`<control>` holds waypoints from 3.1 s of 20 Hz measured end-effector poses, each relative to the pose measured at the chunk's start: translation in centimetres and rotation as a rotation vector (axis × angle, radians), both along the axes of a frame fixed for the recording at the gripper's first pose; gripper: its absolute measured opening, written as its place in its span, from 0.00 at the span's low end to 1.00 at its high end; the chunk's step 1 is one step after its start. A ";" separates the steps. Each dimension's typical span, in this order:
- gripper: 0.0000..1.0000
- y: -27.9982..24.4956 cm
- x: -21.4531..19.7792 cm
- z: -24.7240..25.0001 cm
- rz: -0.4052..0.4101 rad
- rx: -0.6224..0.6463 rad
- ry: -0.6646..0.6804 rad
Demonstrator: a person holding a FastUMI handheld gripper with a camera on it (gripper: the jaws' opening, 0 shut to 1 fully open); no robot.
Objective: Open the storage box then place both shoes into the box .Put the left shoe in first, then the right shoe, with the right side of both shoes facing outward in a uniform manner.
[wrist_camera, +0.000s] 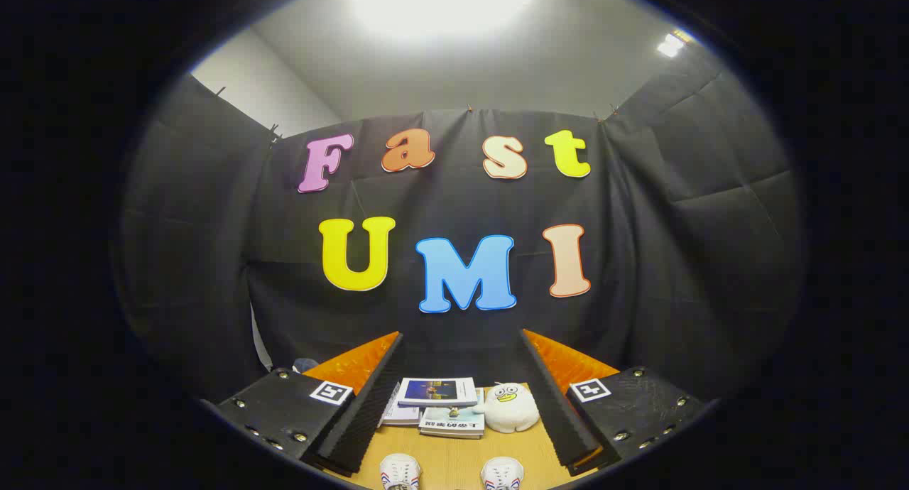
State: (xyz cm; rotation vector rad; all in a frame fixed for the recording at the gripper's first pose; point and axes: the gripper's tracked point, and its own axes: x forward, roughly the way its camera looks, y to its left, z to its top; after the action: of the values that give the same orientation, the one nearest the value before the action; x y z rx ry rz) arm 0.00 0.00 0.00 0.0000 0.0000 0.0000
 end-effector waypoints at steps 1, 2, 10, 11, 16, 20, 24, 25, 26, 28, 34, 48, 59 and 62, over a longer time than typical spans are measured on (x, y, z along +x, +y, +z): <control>0.96 -0.1 0.1 -0.1 -0.008 -0.004 0.004; 0.96 -0.2 0.2 -0.2 -0.013 -0.007 0.007; 0.95 -0.1 1.5 -0.5 -0.012 -0.010 0.016; 0.95 -0.1 1.6 -0.9 -0.012 -0.018 0.021; 0.95 0.5 1.9 -1.7 0.007 -0.032 0.039; 0.95 1.0 2.4 -2.7 0.023 -0.002 0.060; 0.95 3.1 3.4 -5.4 0.107 0.087 0.129; 0.95 3.8 3.6 -6.3 0.134 0.112 0.156; 0.95 4.6 3.9 -7.2 0.166 0.138 0.181; 0.95 6.3 4.4 -9.2 0.222 0.178 0.236; 0.95 11.0 5.3 -16.2 0.362 0.230 0.410; 0.91 21.4 2.9 -29.8 0.612 0.535 0.867; 0.91 26.1 1.2 -35.4 0.707 0.965 1.151; 0.78 26.8 1.0 -34.9 0.729 1.007 1.162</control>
State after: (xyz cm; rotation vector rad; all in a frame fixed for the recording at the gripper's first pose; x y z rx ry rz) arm 1.04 26.79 -34.88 1.0069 1.1620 0.7288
